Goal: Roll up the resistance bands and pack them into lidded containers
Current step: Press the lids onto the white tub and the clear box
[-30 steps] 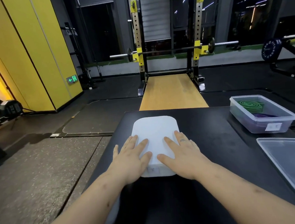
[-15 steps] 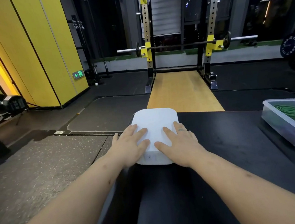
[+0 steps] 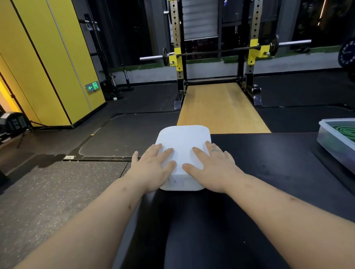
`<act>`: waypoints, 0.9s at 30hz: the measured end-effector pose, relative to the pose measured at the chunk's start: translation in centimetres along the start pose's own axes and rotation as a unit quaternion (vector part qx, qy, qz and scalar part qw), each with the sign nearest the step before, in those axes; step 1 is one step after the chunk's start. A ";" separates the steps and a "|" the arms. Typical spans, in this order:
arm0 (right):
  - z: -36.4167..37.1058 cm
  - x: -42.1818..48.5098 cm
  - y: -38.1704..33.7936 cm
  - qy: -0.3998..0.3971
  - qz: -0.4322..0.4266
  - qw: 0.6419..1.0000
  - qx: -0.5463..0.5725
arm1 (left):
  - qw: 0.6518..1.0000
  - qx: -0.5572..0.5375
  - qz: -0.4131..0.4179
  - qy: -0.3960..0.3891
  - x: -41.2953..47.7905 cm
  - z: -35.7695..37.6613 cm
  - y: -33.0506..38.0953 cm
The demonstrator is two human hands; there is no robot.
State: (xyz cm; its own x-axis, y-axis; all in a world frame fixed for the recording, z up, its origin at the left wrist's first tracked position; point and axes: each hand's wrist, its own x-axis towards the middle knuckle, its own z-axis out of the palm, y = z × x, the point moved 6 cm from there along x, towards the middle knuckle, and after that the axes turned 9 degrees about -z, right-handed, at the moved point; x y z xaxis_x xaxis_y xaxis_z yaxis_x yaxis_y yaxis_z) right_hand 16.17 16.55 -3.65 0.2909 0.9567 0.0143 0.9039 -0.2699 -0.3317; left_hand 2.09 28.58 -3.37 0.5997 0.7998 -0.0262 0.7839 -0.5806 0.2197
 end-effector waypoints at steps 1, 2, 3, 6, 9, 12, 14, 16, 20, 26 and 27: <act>-0.4 -0.5 0.0 0.002 -0.001 1.000 -0.002 | 1.000 0.006 0.000 0.006 -0.4 -0.2 0.4; -0.8 -1.1 0.1 0.006 -0.002 1.000 -0.003 | 1.000 0.013 0.005 0.013 -0.8 -0.4 1.0; -1.4 -1.8 0.2 0.011 -0.004 1.000 -0.004 | 1.000 0.020 0.013 0.019 -1.4 -0.6 1.7; -3.1 -4.7 0.6 0.020 -0.002 1.000 0.004 | 0.998 0.028 0.042 0.026 -3.2 -0.8 4.7; -5.0 -8.0 1.7 0.025 0.010 1.000 0.004 | 0.998 0.014 0.062 0.027 -4.7 -1.2 8.3; -6.9 -11.0 4.1 0.034 0.029 0.999 -0.005 | 0.996 -0.006 0.085 0.031 -6.2 -1.5 12.1; -8.0 -12.9 6.0 0.044 0.042 0.998 -0.010 | 0.994 -0.022 0.102 0.035 -7.3 -1.7 14.8; -9.1 -14.9 8.3 0.051 0.061 0.997 -0.014 | 0.992 -0.037 0.119 0.035 -8.2 -1.7 17.7; -11.5 -18.6 12.5 0.065 0.093 0.993 -0.024 | 0.987 -0.037 0.155 0.036 -9.0 -0.8 23.4; -14.1 -22.6 18.9 0.086 0.145 0.985 -0.027 | 0.981 -0.028 0.191 0.008 -9.3 1.6 31.8; -14.2 -22.9 20.0 0.088 0.150 0.984 -0.028 | 0.980 -0.025 0.198 0.003 -9.3 2.2 33.1</act>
State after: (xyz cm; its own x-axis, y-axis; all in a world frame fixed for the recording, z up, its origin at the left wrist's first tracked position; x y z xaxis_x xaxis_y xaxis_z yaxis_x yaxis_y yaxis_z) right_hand 32.02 -12.28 2.81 0.5932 0.8001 0.0887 0.7832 -0.5481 -0.2937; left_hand 22.81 1.54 2.00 0.8542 0.5143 0.0765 0.4812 -0.8377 0.2581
